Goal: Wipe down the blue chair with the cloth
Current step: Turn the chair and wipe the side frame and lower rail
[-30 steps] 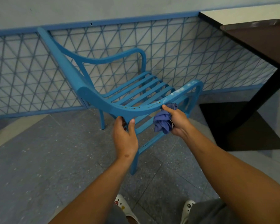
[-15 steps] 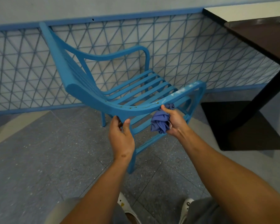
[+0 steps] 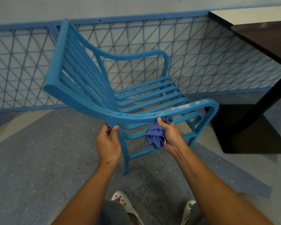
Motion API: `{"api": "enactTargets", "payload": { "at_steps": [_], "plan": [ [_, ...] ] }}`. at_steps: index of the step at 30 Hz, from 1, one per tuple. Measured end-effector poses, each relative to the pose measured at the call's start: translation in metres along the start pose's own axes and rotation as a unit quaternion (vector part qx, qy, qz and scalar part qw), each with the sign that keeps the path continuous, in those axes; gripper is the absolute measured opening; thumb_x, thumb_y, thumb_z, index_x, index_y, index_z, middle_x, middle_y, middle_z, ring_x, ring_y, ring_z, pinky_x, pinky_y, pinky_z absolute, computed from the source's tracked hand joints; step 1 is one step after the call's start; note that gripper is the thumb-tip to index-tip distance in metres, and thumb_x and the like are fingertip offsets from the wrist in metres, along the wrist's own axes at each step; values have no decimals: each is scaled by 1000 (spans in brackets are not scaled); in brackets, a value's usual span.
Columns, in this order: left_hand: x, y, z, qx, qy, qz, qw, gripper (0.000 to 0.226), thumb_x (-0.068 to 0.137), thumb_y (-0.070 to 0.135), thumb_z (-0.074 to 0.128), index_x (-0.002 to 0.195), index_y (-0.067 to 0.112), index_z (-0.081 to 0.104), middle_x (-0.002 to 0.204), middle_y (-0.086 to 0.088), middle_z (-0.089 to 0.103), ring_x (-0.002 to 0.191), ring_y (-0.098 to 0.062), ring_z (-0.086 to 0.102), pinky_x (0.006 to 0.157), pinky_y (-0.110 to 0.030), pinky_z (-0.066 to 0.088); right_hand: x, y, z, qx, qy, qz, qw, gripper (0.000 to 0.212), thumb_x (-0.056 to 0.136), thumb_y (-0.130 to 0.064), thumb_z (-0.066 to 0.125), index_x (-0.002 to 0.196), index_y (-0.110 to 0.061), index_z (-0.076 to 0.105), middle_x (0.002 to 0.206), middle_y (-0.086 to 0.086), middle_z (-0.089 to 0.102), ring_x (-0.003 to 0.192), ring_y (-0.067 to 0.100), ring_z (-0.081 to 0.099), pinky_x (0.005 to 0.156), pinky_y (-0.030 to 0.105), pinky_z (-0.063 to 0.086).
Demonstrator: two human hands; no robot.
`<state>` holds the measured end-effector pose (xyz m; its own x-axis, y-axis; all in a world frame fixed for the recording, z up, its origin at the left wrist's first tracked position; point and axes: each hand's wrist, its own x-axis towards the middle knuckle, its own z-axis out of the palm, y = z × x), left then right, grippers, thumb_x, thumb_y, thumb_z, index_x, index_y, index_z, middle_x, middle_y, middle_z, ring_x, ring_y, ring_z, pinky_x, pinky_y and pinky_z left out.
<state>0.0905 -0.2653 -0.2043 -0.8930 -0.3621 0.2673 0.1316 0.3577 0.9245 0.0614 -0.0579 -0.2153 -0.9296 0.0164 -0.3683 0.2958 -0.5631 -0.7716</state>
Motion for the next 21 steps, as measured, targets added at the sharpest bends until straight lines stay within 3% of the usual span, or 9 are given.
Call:
{"api": "enactTargets", "payload": {
  "at_steps": [5,9,13,17,21],
  "plan": [
    [19,-6,7,-2,-30,9,1000,20,101,26,59,119,19,64,98,6,72,88,-6,68,76,-19,53,8,0,2,7,9,-23,1000,23,107,-12,45,91,-7,61,62,1,67,57,18,68,59,34,59],
    [44,-3,22,5,-38,9,999,12,101,22,59,113,21,63,92,18,68,81,9,65,70,-7,46,28,-9,8,-7,22,-24,999,19,105,-18,50,97,-7,62,79,9,63,70,24,68,75,44,59],
    [69,-1,31,23,-38,19,999,8,102,24,58,109,22,62,88,22,64,76,13,62,66,-4,43,48,-20,11,-25,26,-26,999,20,104,-20,54,101,-3,63,88,14,66,78,31,68,87,55,58],
    [88,-10,21,53,-32,26,998,18,102,25,57,116,15,63,90,14,65,75,8,61,65,0,39,61,-10,23,-17,17,-27,999,18,105,-16,52,95,-6,63,80,9,68,70,25,71,73,45,61],
    [101,-19,12,73,-48,33,996,24,102,29,57,120,15,64,100,9,67,90,-8,63,69,-5,42,65,2,36,1,34,-26,999,17,103,-18,56,94,-7,65,81,7,70,71,24,72,68,40,63]
  ]
}}
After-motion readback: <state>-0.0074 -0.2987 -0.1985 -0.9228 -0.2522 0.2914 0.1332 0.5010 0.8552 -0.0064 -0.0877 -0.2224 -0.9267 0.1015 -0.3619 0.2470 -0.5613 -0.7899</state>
